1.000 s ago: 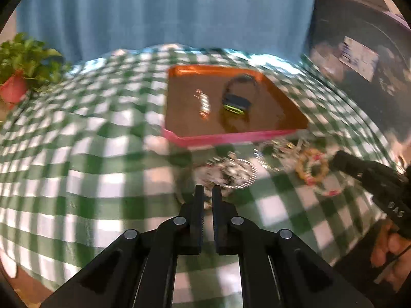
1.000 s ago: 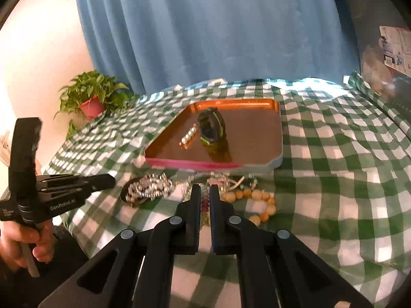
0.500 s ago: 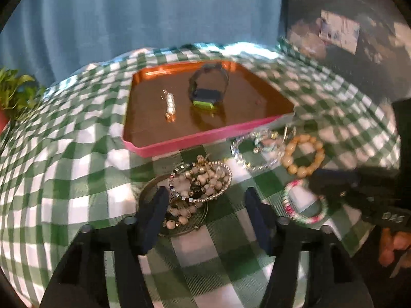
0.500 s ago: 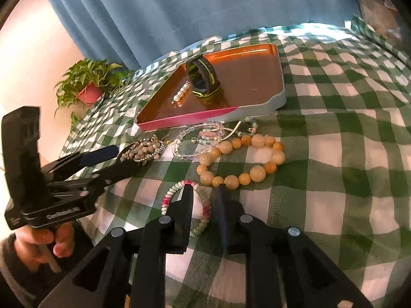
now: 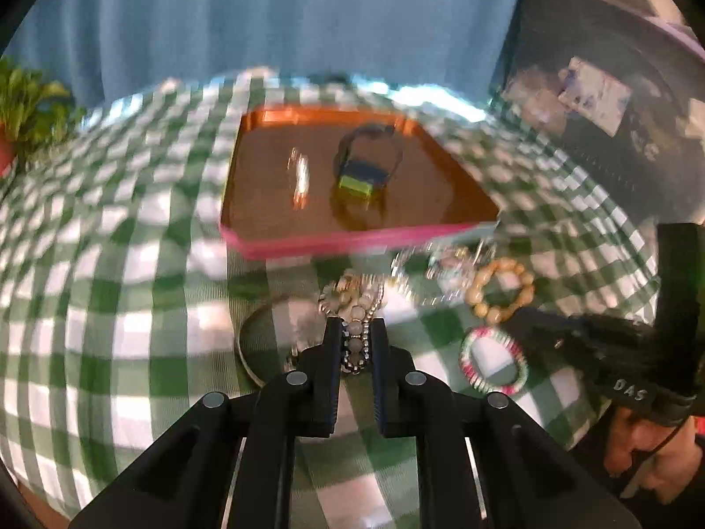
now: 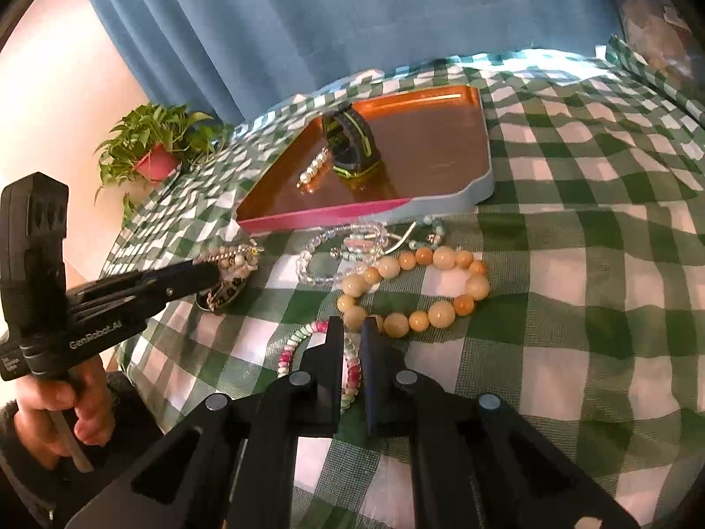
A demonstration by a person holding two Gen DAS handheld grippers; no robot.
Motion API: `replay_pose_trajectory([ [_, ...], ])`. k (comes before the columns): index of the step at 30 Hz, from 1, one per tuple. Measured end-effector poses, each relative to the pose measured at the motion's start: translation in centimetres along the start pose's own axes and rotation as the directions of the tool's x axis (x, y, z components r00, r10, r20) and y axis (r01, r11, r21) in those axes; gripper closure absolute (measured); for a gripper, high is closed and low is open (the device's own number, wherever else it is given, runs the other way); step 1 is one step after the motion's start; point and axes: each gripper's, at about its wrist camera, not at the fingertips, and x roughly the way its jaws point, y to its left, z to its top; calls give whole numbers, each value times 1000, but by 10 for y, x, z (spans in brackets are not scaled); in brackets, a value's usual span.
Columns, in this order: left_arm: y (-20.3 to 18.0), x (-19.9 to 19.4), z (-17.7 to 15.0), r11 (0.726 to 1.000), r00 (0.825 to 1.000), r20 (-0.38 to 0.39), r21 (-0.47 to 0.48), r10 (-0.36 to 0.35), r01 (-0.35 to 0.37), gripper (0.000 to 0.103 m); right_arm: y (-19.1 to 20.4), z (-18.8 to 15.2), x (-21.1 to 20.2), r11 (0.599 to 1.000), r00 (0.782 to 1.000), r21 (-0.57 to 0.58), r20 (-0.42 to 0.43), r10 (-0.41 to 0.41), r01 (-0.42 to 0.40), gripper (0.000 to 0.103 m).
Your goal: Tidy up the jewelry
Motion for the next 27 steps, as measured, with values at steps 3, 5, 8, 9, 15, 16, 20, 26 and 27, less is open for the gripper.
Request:
replay_pose_trajectory([
  [3, 2, 3, -6, 1000, 1000, -14, 9, 24, -24, 89, 0, -1, 5, 1000, 1000, 2, -24, -19, 19, 93],
  [5, 3, -1, -9, 1000, 1000, -10, 13, 27, -26, 89, -2, -2, 6, 1000, 999, 16, -30, -10, 11, 91],
  [8, 4, -8, -13, 1000, 1000, 2, -4, 12, -12, 89, -2, -3, 7, 1000, 1000, 20, -30, -8, 8, 91],
  [9, 5, -9, -13, 1000, 1000, -1, -10, 8, -8, 89, -2, -4, 7, 1000, 1000, 20, -31, -7, 7, 90],
  [15, 7, -15, -14, 999, 999, -23, -37, 28, -29, 88, 2, -4, 7, 1000, 999, -2, -28, -15, 15, 89],
  [16, 6, -19, -13, 999, 1000, -9, -34, 24, -24, 88, 3, -4, 7, 1000, 999, -8, -29, -15, 15, 88],
  [20, 4, -32, -10, 1000, 999, 30, -22, 11, -10, 94, 1, -3, 8, 1000, 1000, 3, -30, -4, 4, 95],
  [26, -1, -49, 3, 1000, 999, 50, -1, 4, -4, 100, -1, 3, -9, 1000, 998, 14, 52, 18, -19, 97],
  [27, -4, -45, 2, 999, 999, 31, 27, 25, -26, 98, -1, 3, -10, 1000, 998, 13, 54, 19, -20, 96],
])
